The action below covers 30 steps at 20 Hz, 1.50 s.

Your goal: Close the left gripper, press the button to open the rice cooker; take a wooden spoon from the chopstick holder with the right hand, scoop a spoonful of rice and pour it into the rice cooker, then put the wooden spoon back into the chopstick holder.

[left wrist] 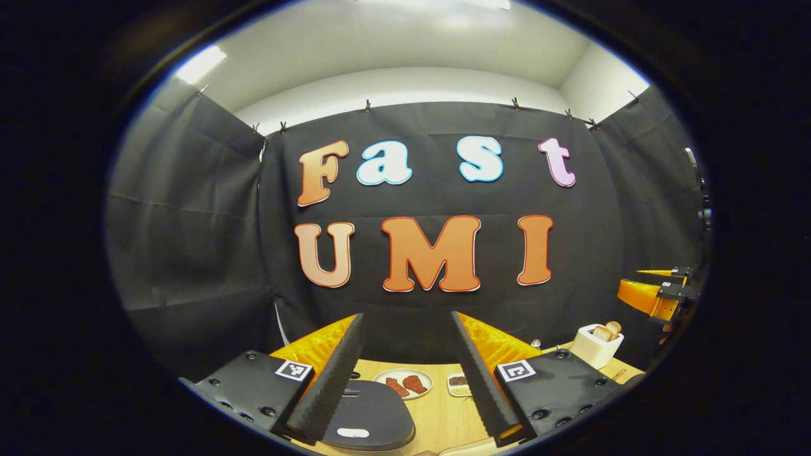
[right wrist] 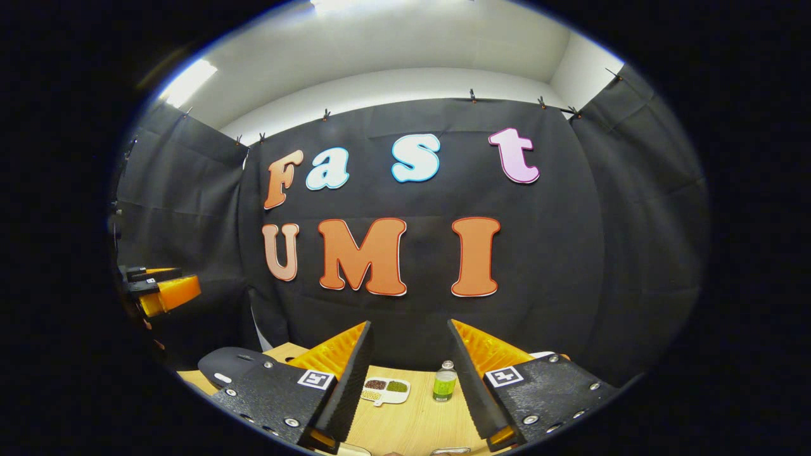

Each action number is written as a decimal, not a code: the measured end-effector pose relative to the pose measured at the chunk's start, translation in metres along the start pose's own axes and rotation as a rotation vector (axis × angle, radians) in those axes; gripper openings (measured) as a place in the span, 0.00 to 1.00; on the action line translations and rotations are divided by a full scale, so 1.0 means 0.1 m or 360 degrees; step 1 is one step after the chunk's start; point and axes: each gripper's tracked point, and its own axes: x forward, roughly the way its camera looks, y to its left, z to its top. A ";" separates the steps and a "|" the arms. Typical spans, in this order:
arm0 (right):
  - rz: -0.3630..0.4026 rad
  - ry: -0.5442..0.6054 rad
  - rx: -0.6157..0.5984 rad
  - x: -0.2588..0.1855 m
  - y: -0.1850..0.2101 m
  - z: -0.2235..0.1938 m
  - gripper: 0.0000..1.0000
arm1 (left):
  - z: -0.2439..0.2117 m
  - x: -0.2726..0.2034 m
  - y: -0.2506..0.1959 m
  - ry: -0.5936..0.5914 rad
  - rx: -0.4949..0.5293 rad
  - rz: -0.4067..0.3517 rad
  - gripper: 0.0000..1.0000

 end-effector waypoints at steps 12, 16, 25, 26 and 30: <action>0.0048 -0.0060 -0.0026 -0.05 0.17 0.14 0.72 | 0.07 -0.20 0.09 -0.0068 0.0058 0.0016 0.90; 0.0081 -0.0080 -0.0046 -0.02 0.30 0.21 0.72 | 0.07 -0.24 0.14 -0.0070 0.0050 0.0032 0.90; 0.0135 -0.0067 -0.0071 0.03 0.47 0.14 0.72 | -0.03 -0.23 0.27 -0.0046 0.0095 0.0060 0.89; 0.0134 -0.0067 -0.0077 0.03 0.48 0.13 0.73 | -0.07 -0.24 0.30 -0.0034 0.0098 0.0068 0.89; 0.0136 -0.0060 -0.0077 0.05 0.48 0.08 0.74 | -0.09 -0.22 0.35 -0.0018 0.0084 0.0079 0.89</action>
